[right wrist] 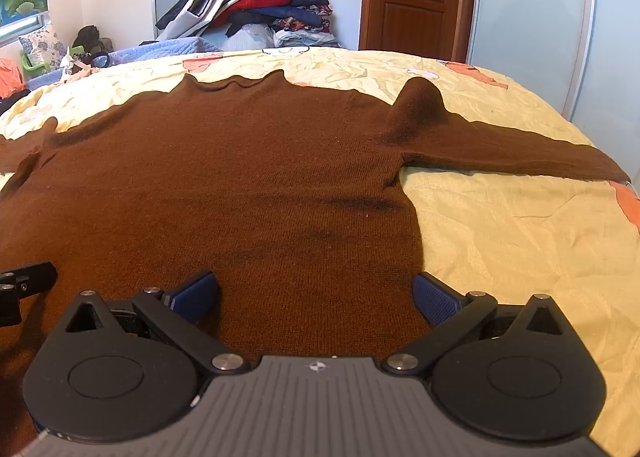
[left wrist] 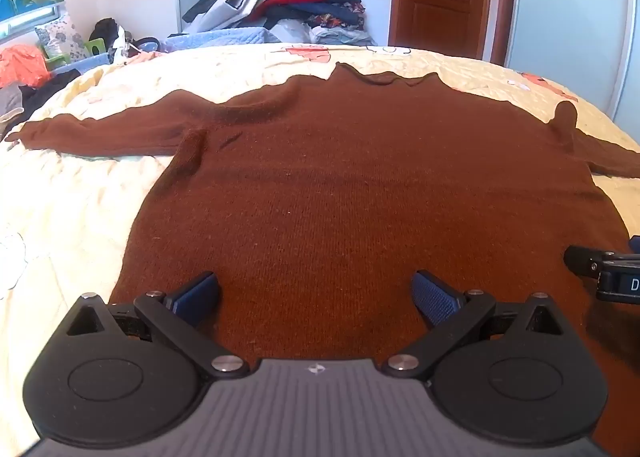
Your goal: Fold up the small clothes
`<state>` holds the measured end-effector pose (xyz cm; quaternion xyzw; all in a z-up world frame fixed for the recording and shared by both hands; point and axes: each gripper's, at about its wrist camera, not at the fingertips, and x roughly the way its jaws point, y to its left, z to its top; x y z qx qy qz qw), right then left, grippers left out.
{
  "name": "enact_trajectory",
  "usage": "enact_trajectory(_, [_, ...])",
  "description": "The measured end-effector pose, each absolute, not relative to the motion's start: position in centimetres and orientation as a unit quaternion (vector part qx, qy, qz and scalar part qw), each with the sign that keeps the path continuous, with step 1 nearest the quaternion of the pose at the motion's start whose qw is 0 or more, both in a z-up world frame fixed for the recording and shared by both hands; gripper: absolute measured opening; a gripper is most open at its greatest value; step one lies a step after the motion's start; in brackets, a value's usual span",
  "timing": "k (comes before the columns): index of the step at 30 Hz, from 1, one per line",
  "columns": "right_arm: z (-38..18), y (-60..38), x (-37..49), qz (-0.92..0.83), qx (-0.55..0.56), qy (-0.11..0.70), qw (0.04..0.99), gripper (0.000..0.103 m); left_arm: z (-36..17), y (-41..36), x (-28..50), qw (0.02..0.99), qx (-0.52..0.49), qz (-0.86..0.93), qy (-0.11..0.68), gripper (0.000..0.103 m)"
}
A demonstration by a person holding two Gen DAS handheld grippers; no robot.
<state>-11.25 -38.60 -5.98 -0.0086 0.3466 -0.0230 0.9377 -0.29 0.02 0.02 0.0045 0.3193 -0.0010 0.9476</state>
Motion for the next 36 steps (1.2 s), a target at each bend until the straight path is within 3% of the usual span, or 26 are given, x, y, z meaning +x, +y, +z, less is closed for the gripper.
enact_trajectory(5, [-6.0,-38.6,-11.3,-0.023,-0.01,0.345,0.938,0.103,-0.1,-0.1,0.7,0.936,0.006,0.0,0.352,0.103])
enact_trajectory(36, [-6.0,-38.6,-11.2,-0.023,-0.01,0.345,0.938,0.103,0.2,-0.1,0.2,0.938,0.002,0.0,0.347,0.103])
